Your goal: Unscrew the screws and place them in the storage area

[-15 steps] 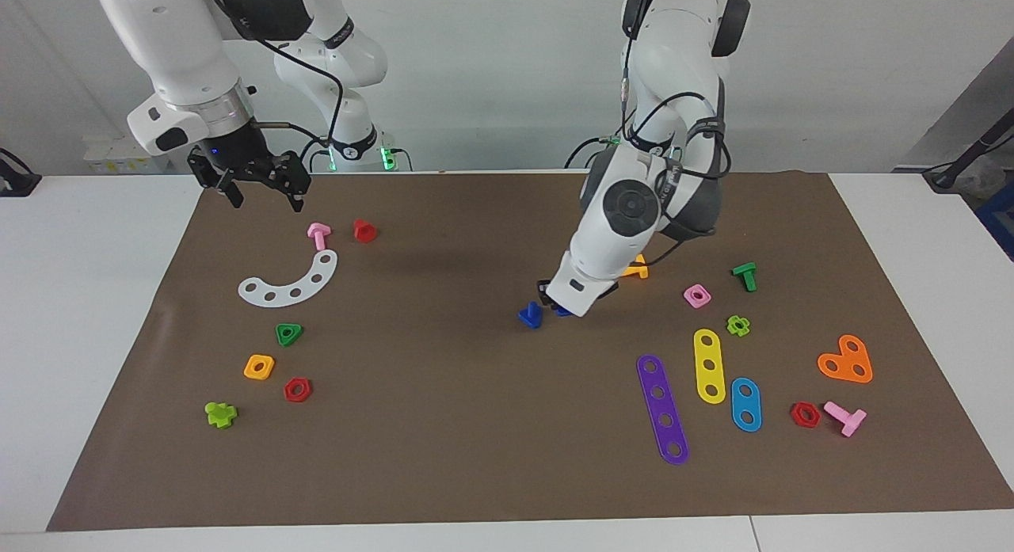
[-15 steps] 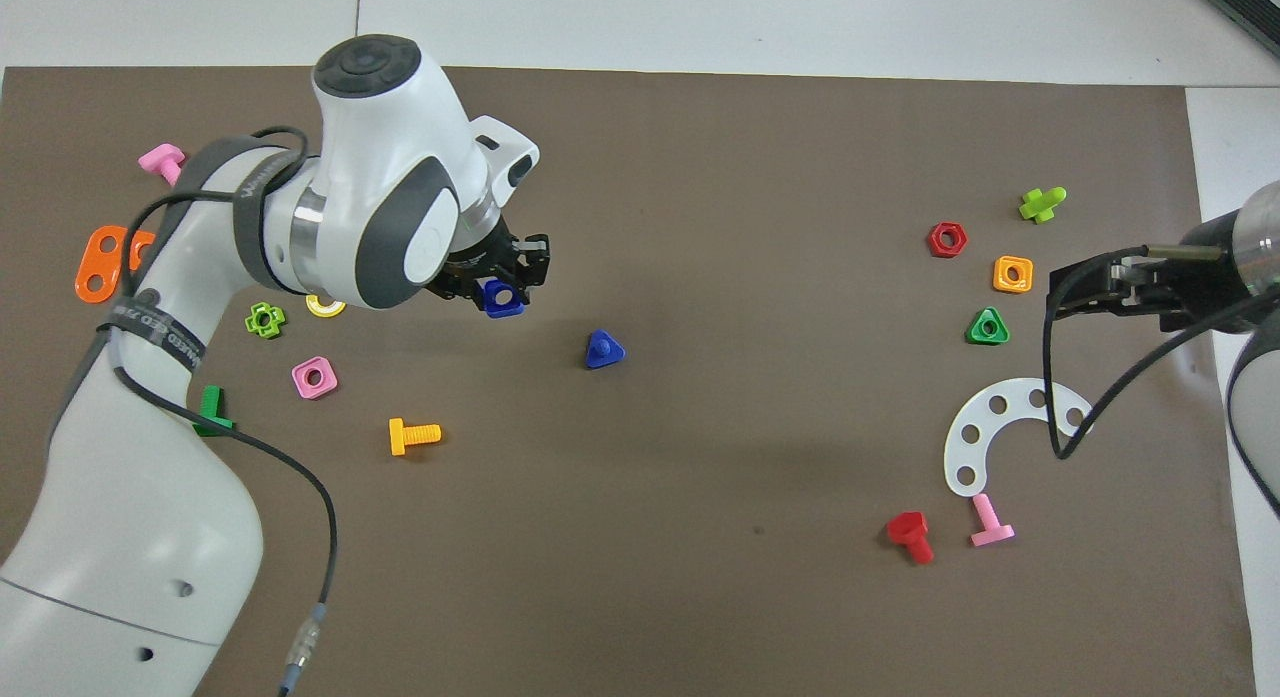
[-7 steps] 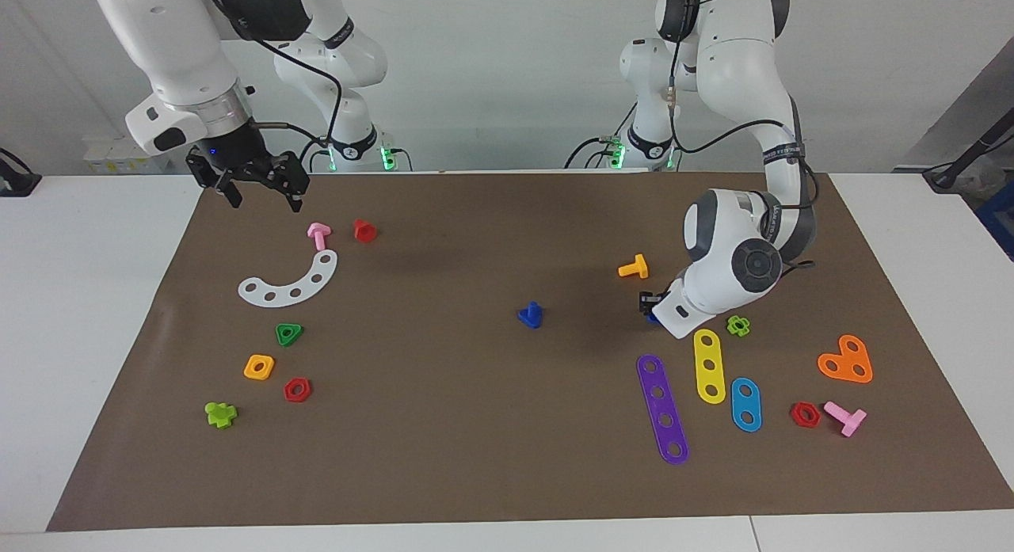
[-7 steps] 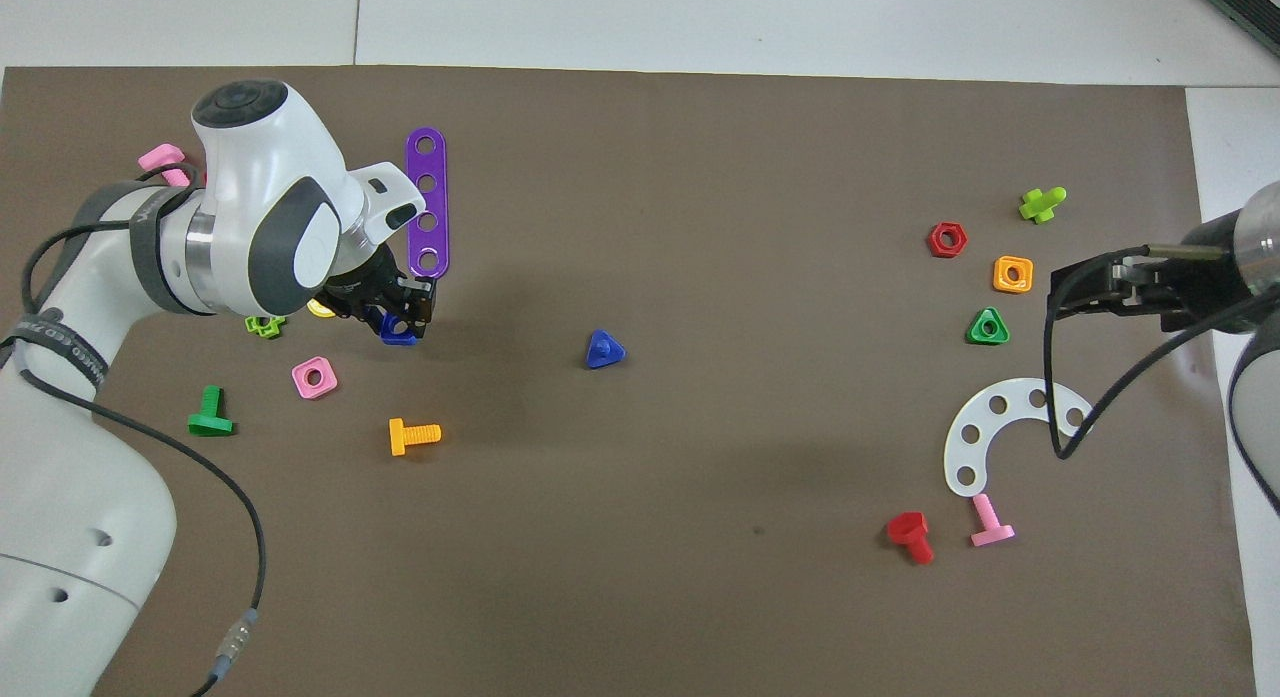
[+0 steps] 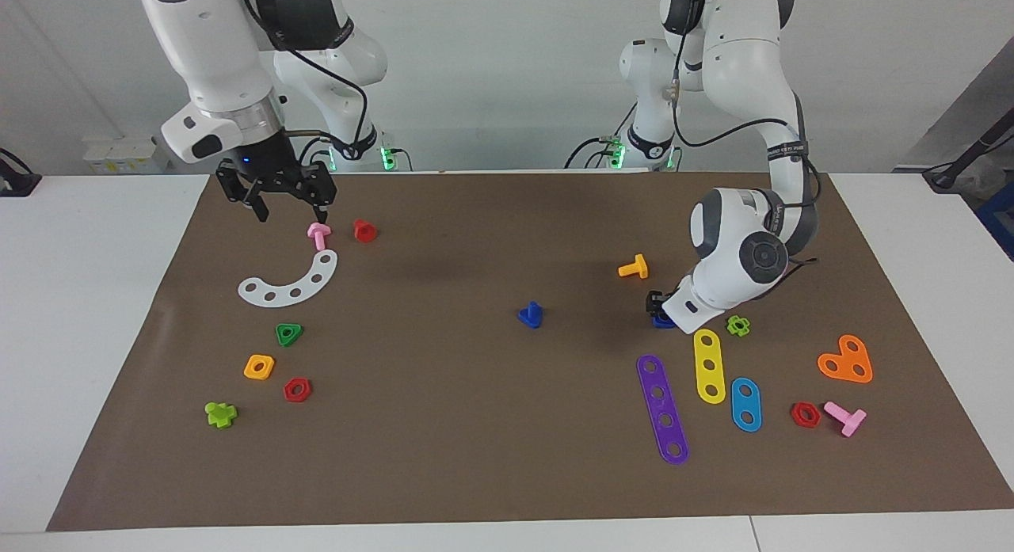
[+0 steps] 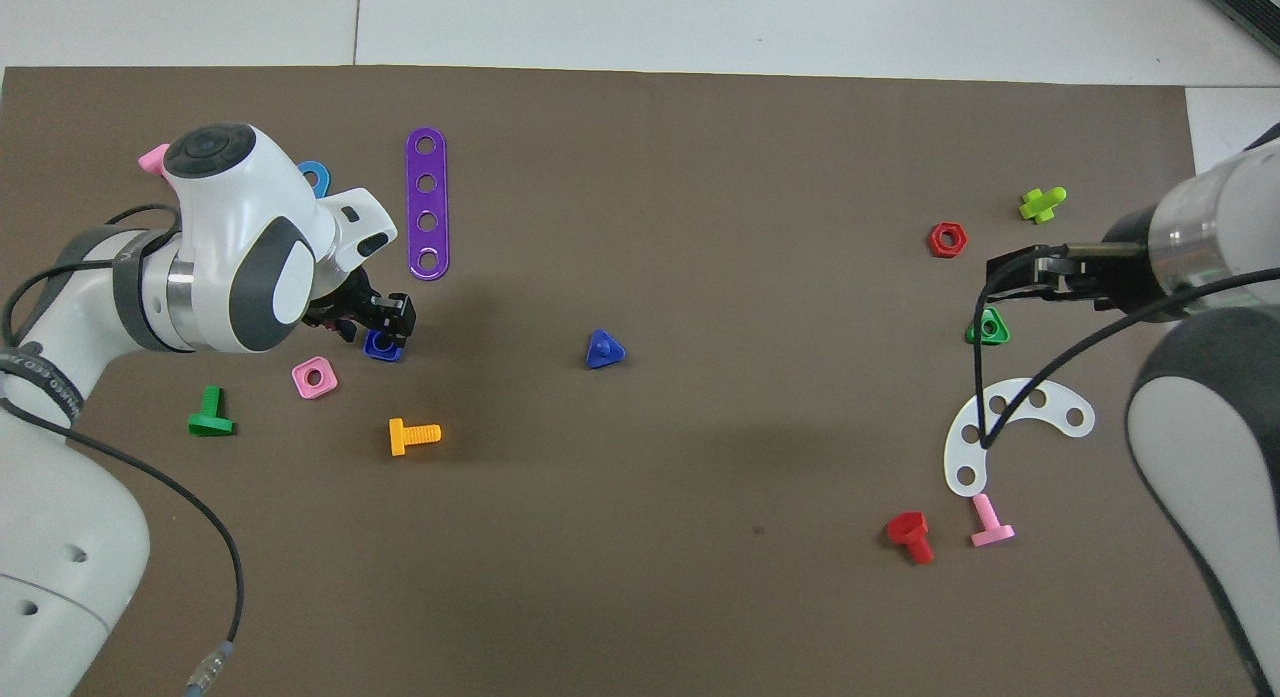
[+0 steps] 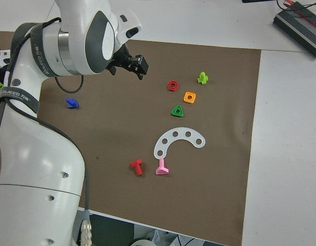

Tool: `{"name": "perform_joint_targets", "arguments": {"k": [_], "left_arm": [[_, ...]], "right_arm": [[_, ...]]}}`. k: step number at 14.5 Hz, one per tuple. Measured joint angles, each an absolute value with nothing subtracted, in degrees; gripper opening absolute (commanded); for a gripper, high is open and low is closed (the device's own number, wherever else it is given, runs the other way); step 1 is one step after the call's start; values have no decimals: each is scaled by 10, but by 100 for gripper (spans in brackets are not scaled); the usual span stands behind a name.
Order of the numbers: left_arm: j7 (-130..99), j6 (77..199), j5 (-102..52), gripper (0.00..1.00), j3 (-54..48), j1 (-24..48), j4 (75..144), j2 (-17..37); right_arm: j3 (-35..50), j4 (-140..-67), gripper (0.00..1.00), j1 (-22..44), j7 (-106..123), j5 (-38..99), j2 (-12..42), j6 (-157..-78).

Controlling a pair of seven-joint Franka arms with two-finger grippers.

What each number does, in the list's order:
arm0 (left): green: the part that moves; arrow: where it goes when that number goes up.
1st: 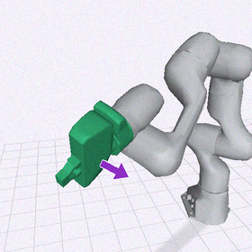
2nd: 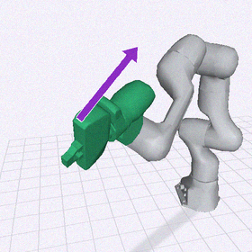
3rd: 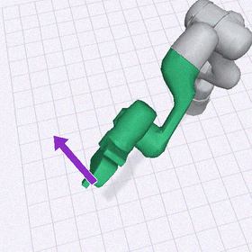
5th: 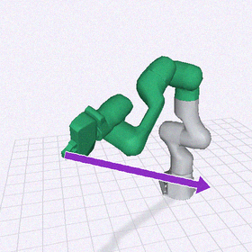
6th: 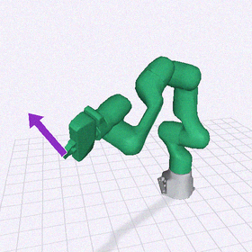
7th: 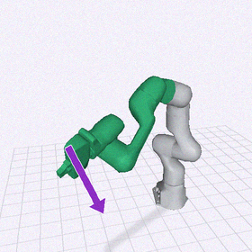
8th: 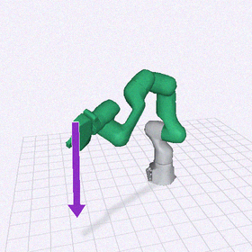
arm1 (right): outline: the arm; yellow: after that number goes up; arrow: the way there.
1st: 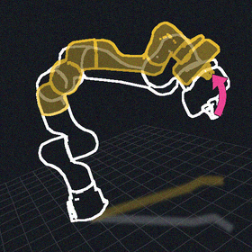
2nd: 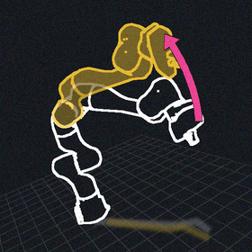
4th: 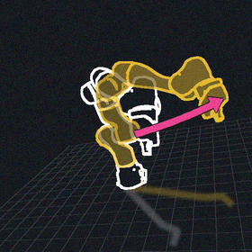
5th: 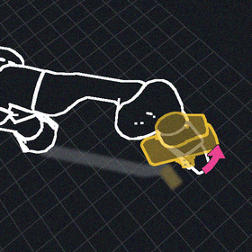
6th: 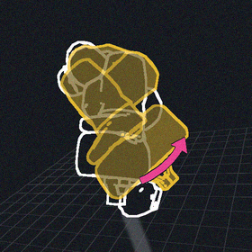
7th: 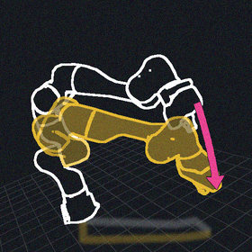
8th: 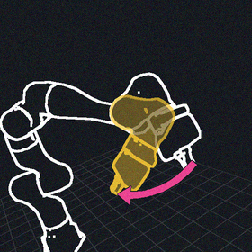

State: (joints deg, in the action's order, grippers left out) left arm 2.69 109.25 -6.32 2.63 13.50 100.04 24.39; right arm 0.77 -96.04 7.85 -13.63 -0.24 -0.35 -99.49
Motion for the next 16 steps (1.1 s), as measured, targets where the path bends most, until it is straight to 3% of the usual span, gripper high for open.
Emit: {"name": "perform_joint_targets", "arguments": {"k": [5, 11, 16], "left_arm": [[28, 1008, -62, 100, 65, 131, 970, 214], [31, 846, -12, 100, 127, 127, 961, 89], [30, 827, 10, 100, 131, 124, 961, 15]], "right_arm": [[10, -970, 96, 163, -257, -4, 53, -1076], [10, -972, 95, 254, -392, -28, 153, -1191], [10, -963, 91, 309, -458, -42, 203, -1237]]}}
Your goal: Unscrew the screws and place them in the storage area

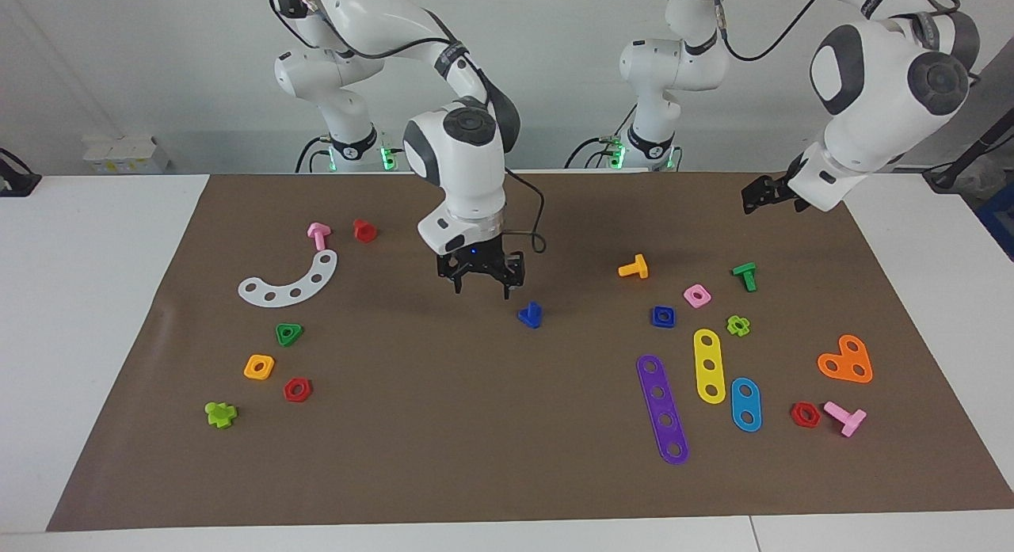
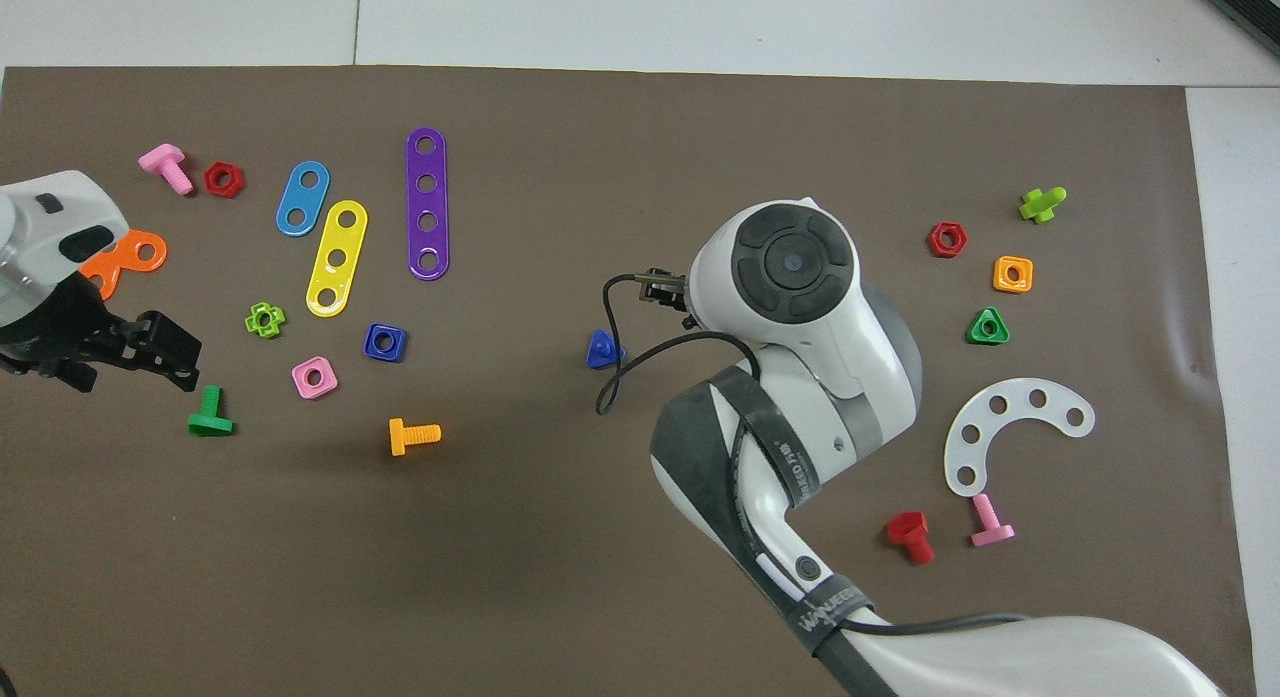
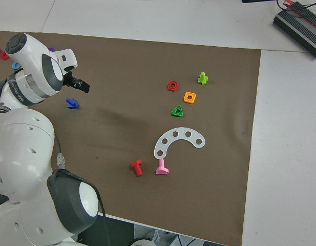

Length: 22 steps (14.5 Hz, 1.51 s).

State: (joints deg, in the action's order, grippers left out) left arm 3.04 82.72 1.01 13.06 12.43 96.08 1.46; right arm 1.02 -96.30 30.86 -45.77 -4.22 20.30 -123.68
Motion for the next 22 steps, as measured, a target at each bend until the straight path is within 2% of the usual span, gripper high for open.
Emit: {"name": "perform_joint_targets", "arguments": {"k": [4, 8, 14, 22], "left_arm": [[30, 898, 11, 100, 132, 124, 960, -27], [30, 923, 11, 100, 135, 108, 965, -27], [36, 922, 11, 100, 139, 29, 965, -29], [39, 940, 11, 100, 103, 54, 964, -30]], "right_arm": [[10, -910, 78, 349, -502, -80, 271, -1238], [10, -870, 75, 360, -510, -86, 319, -1240], [10, -869, 72, 376, -510, -87, 330, -1259], [10, -878, 65, 379, -510, -92, 332, -1258]]}}
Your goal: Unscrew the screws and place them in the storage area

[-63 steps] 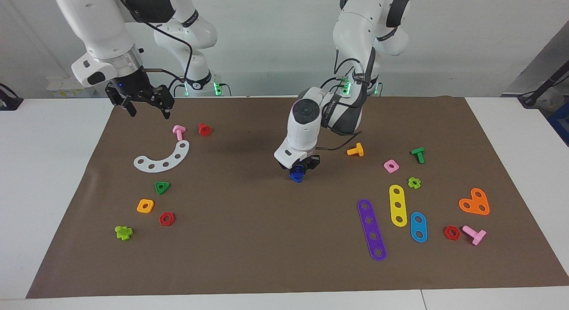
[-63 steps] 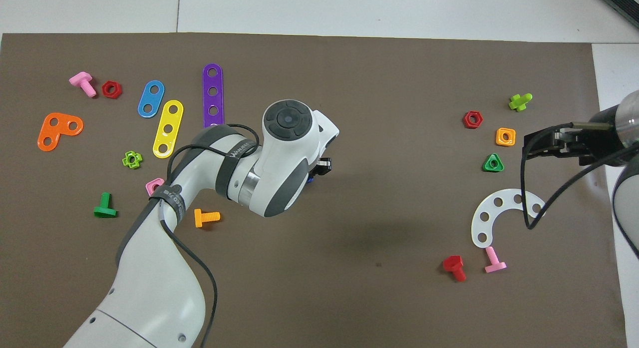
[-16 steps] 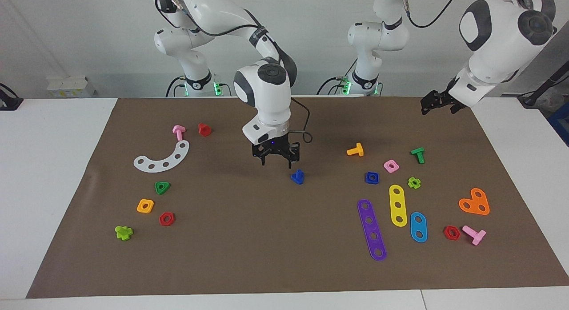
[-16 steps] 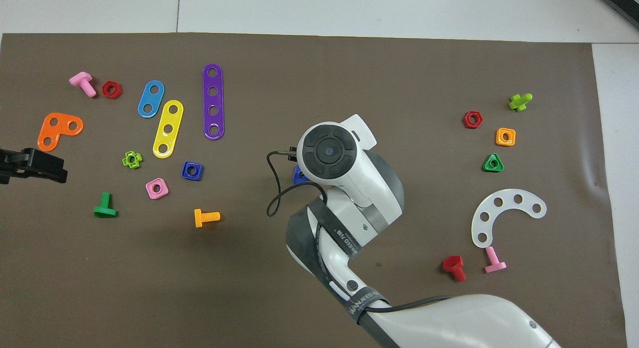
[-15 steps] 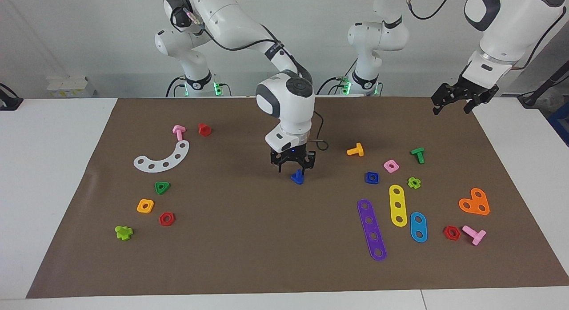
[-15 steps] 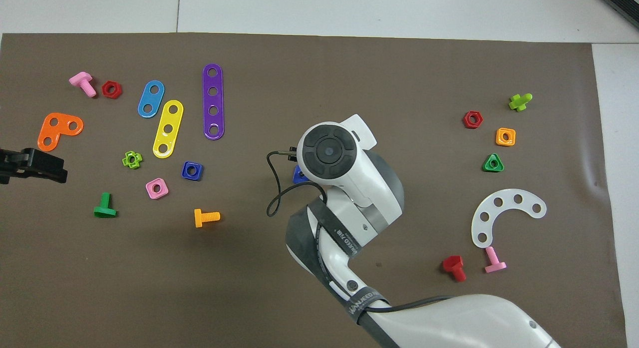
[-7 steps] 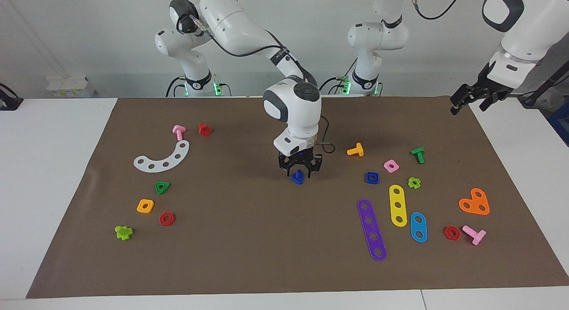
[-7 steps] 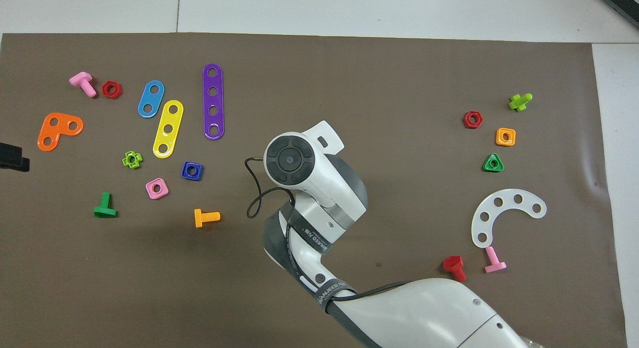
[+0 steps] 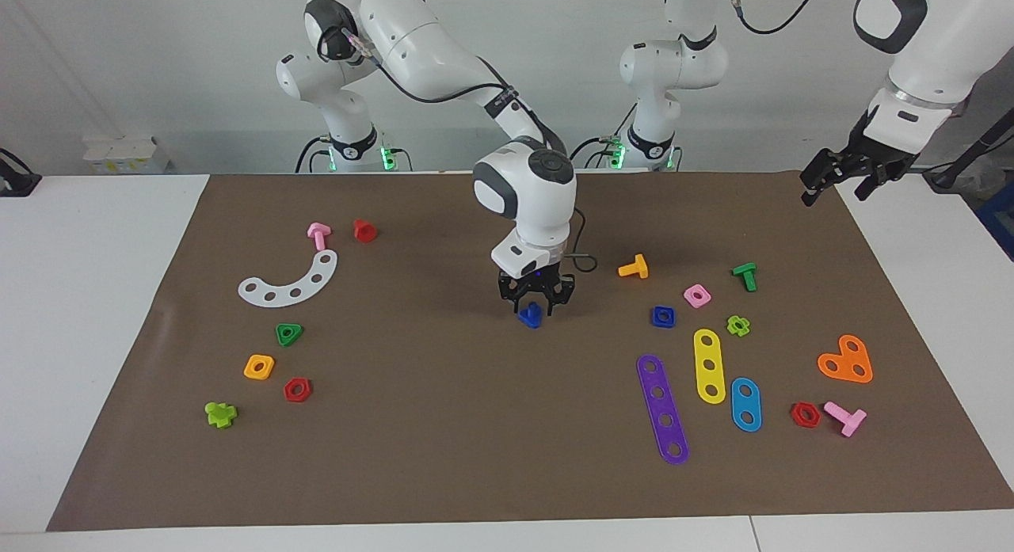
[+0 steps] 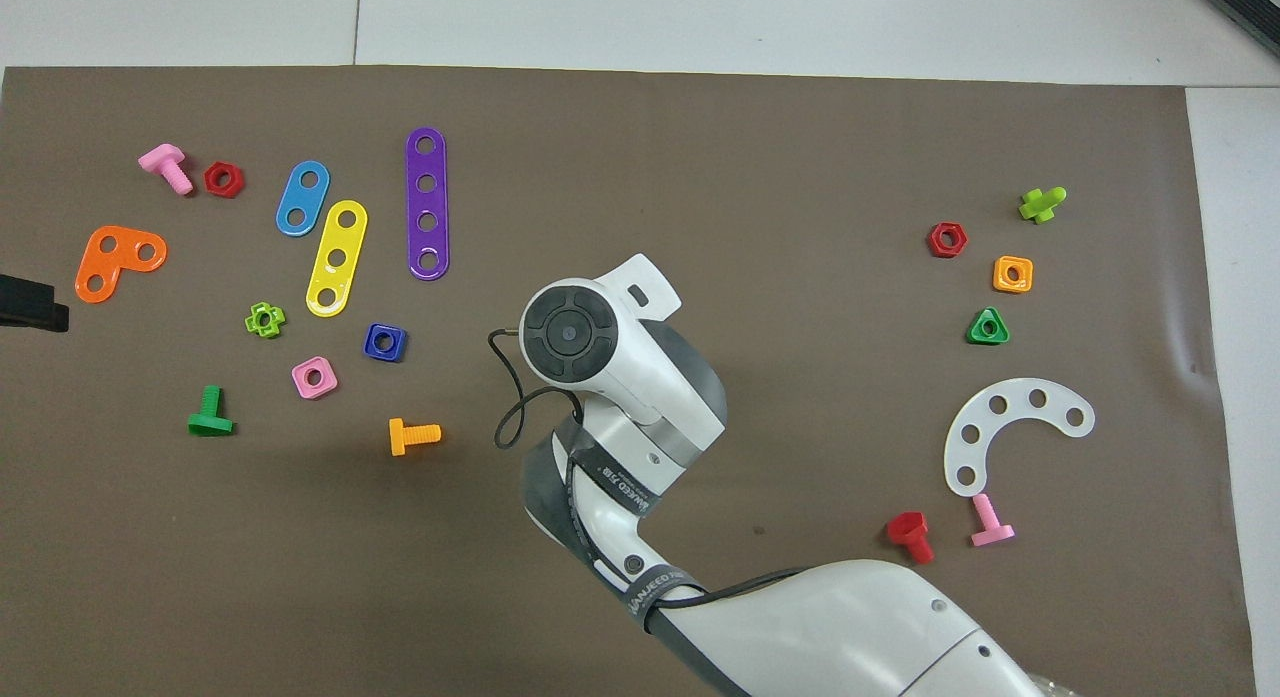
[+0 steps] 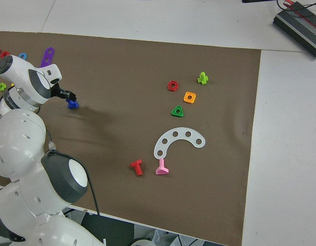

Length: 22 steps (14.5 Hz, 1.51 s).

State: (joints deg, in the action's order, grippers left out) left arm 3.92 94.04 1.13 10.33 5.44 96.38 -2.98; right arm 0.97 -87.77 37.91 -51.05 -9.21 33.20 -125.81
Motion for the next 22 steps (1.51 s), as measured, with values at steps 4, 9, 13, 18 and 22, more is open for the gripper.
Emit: {"name": "perform_joint_targets", "arguments": {"k": [4, 9, 13, 18, 22], "left_arm": [[43, 948, 11, 100, 101, 56, 962, -30], [45, 943, 11, 100, 93, 69, 943, -28], [43, 878, 11, 100, 42, 52, 878, -9], [38, 895, 11, 100, -33, -10, 880, 7], [38, 938, 11, 100, -31, -13, 927, -4]], "right_arm": [[10, -884, 40, 379, -510, -92, 332, -1258], [9, -884, 0, 379, -510, -92, 331, -1258], [0, -900, 0, 354, -511, -93, 295, -1258], [-2, -1011, 0, 217, -457, -93, 190, -1275], [-1, -1054, 0, 133, -333, -93, 181, -1293]]}}
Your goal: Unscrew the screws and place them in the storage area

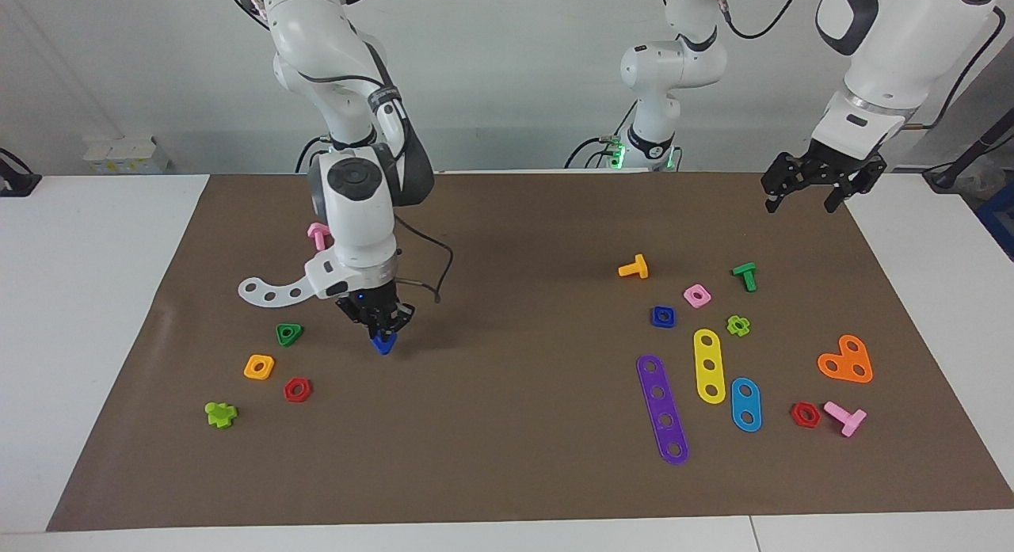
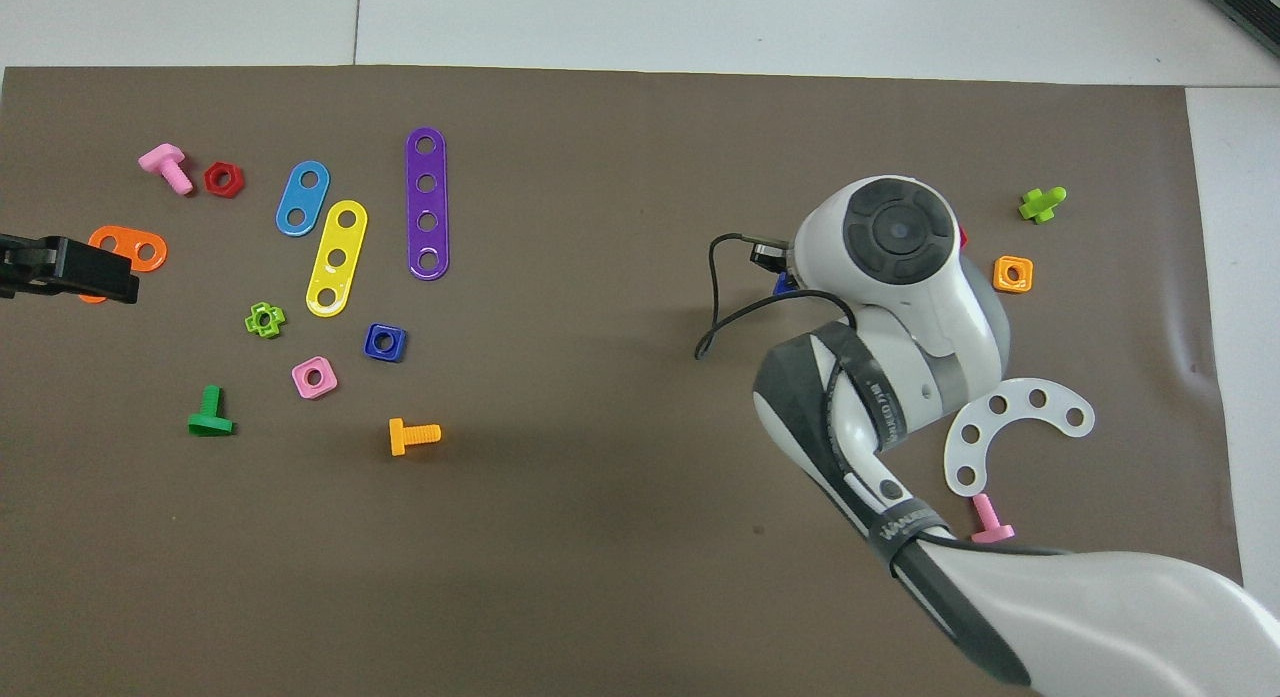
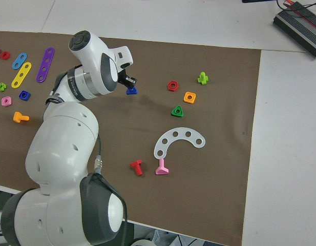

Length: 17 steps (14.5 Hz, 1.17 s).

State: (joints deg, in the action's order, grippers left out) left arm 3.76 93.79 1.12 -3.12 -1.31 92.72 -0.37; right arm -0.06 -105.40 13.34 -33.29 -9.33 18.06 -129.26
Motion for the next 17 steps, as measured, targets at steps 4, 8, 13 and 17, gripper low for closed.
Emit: {"name": "perform_joint_targets", "arguments": {"k": [4, 8, 13, 17], "left_arm": [[38, 940, 11, 100, -23, -12, 933, -11], [39, 941, 11, 100, 8, 8, 934, -12], [39, 940, 11, 100, 16, 14, 937, -14], [39, 940, 11, 100, 16, 14, 948, -20]], "right_arm": [[0, -1084, 0, 90, -245, -93, 180, -1293], [0, -1115, 0, 47, -191, -91, 175, -1333], [3, -1147, 0, 39, -180, -91, 166, -1361], [9, -1151, 25, 44, -180, -76, 164, -1364]]}}
